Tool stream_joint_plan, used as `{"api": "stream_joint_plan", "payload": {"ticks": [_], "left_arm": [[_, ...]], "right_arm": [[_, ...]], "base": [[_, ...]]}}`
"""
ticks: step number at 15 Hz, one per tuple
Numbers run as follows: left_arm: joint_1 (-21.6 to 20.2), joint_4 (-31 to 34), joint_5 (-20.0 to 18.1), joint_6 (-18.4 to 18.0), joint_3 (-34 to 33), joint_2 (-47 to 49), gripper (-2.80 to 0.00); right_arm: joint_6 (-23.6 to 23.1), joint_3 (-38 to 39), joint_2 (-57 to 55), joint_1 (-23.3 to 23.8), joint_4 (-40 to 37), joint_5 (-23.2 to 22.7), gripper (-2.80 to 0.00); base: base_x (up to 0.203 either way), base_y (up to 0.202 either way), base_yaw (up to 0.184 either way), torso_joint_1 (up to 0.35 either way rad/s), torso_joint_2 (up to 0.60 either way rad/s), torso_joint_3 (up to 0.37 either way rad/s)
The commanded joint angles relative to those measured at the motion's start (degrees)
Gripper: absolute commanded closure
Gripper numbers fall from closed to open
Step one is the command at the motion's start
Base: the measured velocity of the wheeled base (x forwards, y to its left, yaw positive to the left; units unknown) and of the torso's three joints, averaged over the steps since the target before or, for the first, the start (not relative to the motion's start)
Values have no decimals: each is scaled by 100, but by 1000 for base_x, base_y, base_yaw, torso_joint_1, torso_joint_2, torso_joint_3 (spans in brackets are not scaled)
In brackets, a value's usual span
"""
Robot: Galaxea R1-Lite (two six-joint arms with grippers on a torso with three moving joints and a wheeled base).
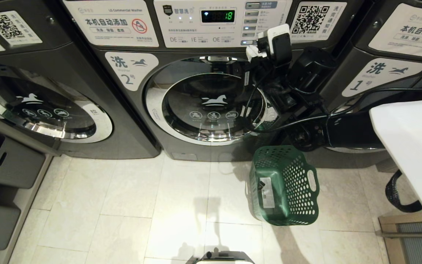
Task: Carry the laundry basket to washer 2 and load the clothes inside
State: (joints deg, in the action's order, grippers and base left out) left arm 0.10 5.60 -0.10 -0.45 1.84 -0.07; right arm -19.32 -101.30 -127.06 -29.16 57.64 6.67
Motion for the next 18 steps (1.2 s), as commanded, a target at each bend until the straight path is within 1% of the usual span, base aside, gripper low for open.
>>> {"api": "stream_joint_plan", "payload": {"ticks": [1,2,4,6,8,9,11,12,13,14,15,17,18], "left_arm": [[-1,3,1,1,0,-10,0],[-1,3,1,-8,0,-10,0],[-1,3,1,1,0,-10,0],[-1,3,1,-3,0,-10,0],[-1,3,1,1,0,-10,0],[-1,3,1,1,0,-10,0],[-1,3,1,-1,0,-10,0],[-1,3,1,-8,0,-10,0],[-1,3,1,-8,0,-10,0],[-1,3,1,1,0,-10,0],[-1,3,1,-6,0,-10,0],[-1,3,1,1,0,-10,0],[-1,3,1,-8,0,-10,0]], "right_arm": [[14,789,627,-175,43,6,0],[37,1189,888,-242,38,17,0],[113,2241,1469,-352,-77,78,0],[183,3523,2427,-395,-509,266,0],[400,4827,3396,-311,-1082,509,0],[678,5260,3889,-168,-1550,577,0],[1540,5757,4919,134,-3259,579,0],[1880,5903,5453,332,-4138,487,0],[2074,6032,6019,629,-4883,303,0],[2137,6217,6590,948,-5442,96,0],[2115,6511,7175,1255,-5799,-55,0],[1884,7310,8432,1960,-6189,-252,0],[1717,7819,9069,2232,-6298,-362,0]], "base": [[0,0,0,0,0,0],[0,0,0,0,0,0],[0,0,0,0,0,0],[0,0,0,0,0,0],[0,0,0,0,0,0],[0,0,0,0,0,0],[0,0,0,0,0,0],[0,0,0,0,0,0],[0,0,0,0,0,0],[0,0,0,0,0,0],[0,0,0,0,0,0],[0,0,0,0,0,0],[0,0,0,0,0,0]]}}
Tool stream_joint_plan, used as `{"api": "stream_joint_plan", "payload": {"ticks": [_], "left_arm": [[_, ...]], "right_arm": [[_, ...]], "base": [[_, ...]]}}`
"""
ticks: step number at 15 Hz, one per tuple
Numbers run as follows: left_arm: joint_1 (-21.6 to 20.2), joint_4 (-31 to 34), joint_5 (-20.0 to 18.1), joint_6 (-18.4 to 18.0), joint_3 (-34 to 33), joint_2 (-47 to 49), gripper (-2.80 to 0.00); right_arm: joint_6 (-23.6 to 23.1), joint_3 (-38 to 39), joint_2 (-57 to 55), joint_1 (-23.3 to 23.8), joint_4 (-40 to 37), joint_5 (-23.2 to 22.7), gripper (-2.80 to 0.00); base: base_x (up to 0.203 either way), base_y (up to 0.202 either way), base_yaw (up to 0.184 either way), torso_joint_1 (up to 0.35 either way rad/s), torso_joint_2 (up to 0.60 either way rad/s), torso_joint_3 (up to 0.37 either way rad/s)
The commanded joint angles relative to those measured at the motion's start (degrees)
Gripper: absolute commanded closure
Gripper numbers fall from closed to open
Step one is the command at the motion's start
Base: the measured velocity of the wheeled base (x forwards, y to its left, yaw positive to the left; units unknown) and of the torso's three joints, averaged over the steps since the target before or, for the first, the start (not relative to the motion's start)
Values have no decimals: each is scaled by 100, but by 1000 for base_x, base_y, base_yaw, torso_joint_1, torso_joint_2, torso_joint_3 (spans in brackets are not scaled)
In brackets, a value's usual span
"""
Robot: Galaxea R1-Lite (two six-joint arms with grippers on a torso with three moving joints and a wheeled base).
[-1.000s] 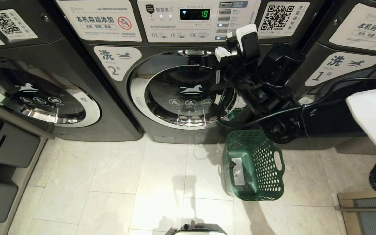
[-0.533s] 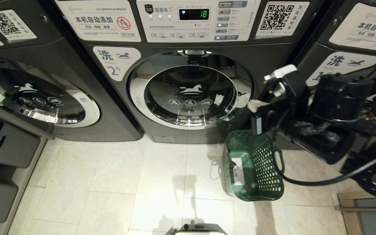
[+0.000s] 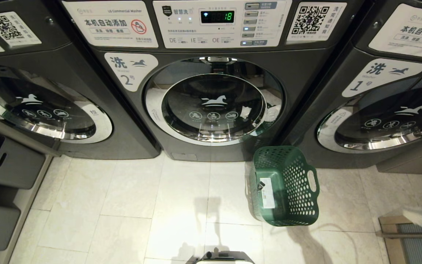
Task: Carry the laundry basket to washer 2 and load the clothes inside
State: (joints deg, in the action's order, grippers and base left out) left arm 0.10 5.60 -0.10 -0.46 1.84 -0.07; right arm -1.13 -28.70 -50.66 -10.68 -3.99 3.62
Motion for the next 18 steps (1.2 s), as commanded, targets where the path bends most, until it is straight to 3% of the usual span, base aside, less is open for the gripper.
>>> {"api": "stream_joint_plan", "payload": {"ticks": [1,3,6,10,18], "left_arm": [[-1,3,1,2,0,-10,0],[-1,3,1,-1,0,-10,0],[-1,3,1,2,0,-10,0],[-1,3,1,2,0,-10,0],[-1,3,1,2,0,-10,0]], "right_arm": [[-303,1084,2053,563,-166,-181,0],[-701,1996,3152,782,-121,-394,0],[-965,2659,4118,1084,12,-694,0],[-774,2820,5083,1069,384,-730,0],[-559,2870,5068,1059,378,-485,0]], "base": [[0,0,0,0,0,0],[0,0,0,0,0,0],[0,0,0,0,0,0],[0,0,0,0,0,0],[0,0,0,0,0,0]]}}
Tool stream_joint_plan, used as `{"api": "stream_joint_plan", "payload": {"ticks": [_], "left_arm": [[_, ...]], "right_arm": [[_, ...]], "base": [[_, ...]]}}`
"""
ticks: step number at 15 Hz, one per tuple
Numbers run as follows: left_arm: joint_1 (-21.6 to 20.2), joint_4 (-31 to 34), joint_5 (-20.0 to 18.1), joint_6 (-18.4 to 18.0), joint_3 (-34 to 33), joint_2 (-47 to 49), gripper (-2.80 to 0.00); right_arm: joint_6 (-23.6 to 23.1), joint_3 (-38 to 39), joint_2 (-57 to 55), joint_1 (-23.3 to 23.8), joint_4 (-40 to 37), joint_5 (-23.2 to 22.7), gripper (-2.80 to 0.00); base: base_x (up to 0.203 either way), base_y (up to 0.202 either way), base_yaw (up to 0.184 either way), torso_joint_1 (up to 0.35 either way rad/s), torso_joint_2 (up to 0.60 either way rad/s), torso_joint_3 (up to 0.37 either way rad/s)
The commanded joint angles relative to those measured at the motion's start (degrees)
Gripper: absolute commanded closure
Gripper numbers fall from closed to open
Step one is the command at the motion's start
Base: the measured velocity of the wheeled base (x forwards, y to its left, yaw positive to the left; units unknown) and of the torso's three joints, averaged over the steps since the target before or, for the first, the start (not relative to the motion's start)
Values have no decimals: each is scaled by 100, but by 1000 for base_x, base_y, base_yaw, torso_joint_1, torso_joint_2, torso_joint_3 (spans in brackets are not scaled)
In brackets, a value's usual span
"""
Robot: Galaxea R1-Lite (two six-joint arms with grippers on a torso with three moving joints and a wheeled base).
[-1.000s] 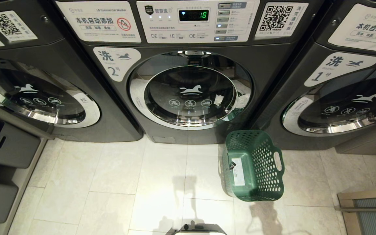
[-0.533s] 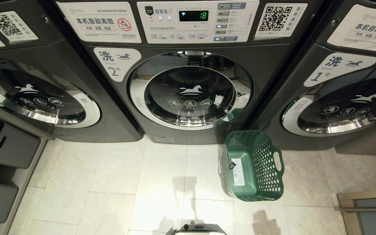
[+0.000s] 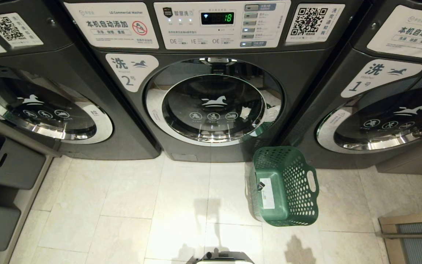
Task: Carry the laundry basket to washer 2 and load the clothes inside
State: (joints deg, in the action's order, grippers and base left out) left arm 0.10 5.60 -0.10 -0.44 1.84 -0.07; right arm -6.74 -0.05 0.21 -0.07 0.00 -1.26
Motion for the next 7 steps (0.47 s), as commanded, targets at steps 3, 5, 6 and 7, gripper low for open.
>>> {"api": "stream_joint_plan", "payload": {"ticks": [3,5,6,7], "left_arm": [[-1,3,1,0,0,-10,0],[-1,3,1,0,0,-10,0],[-1,3,1,0,0,-10,0],[-1,3,1,0,0,-10,0]], "right_arm": [[70,5,-12,-1,-18,5,0],[119,5,-20,-1,-18,18,0],[120,5,-13,-1,-18,20,0],[119,5,-15,-1,-18,12,0]], "base": [[0,0,0,0,0,0],[0,0,0,0,0,0],[0,0,0,0,0,0],[0,0,0,0,0,0]]}}
